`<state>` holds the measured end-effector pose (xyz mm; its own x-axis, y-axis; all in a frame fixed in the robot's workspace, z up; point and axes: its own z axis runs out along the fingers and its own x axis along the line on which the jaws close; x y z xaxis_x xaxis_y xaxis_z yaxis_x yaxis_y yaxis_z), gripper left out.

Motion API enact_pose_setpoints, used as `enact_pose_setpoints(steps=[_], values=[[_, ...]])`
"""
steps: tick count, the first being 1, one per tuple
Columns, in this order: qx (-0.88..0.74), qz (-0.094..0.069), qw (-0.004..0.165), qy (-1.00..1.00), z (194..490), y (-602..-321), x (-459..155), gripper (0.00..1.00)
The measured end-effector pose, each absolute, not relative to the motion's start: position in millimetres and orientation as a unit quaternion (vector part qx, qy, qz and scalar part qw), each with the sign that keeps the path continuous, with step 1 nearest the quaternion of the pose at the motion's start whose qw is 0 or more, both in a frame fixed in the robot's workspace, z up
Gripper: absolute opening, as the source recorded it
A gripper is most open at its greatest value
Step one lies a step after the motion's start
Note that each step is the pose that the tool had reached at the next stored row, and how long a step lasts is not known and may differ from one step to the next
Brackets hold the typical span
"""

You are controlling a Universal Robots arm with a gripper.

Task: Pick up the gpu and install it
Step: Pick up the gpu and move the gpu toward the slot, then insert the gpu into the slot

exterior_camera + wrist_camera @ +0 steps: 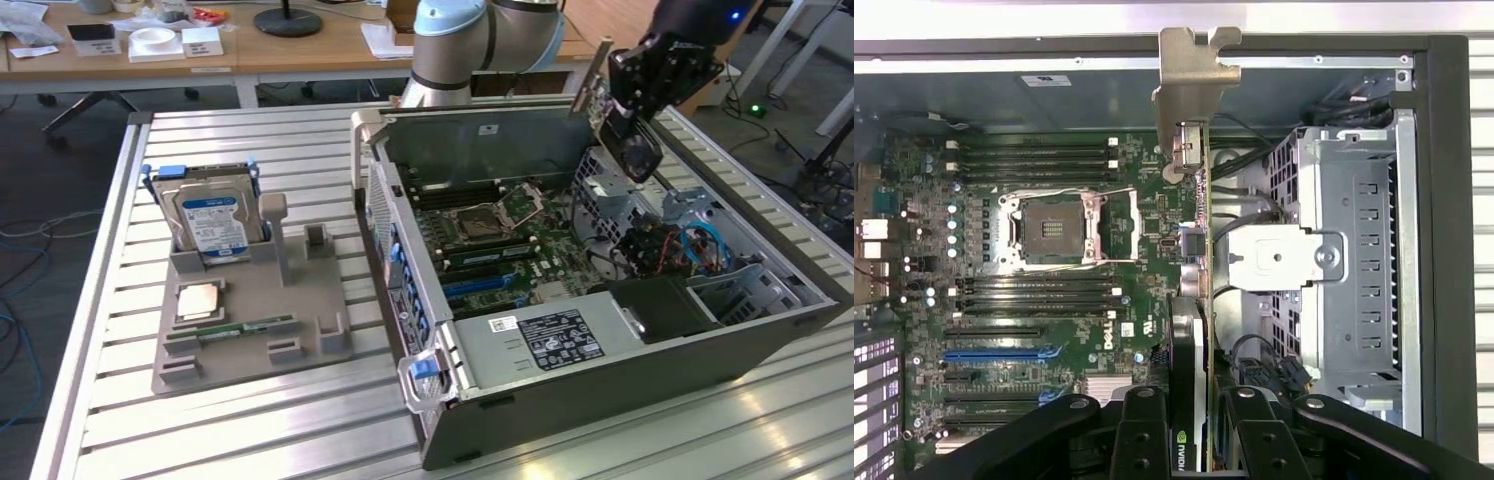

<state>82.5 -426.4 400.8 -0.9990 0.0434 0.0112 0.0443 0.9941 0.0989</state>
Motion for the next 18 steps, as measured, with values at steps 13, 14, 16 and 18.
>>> enact_pose_setpoints(steps=[13,14,16,18], values=[[-0.022,-0.05,0.005,-0.999,400.9,-433.0,83.7,0.27],[-0.022,-0.05,0.005,-0.999,400.8,-433.0,83.7,0.27],[-0.022,-0.05,0.005,-0.999,400.8,-433.0,83.7,0.27],[-0.022,-0.05,0.005,-0.999,400.8,-433.0,83.7,0.27]])
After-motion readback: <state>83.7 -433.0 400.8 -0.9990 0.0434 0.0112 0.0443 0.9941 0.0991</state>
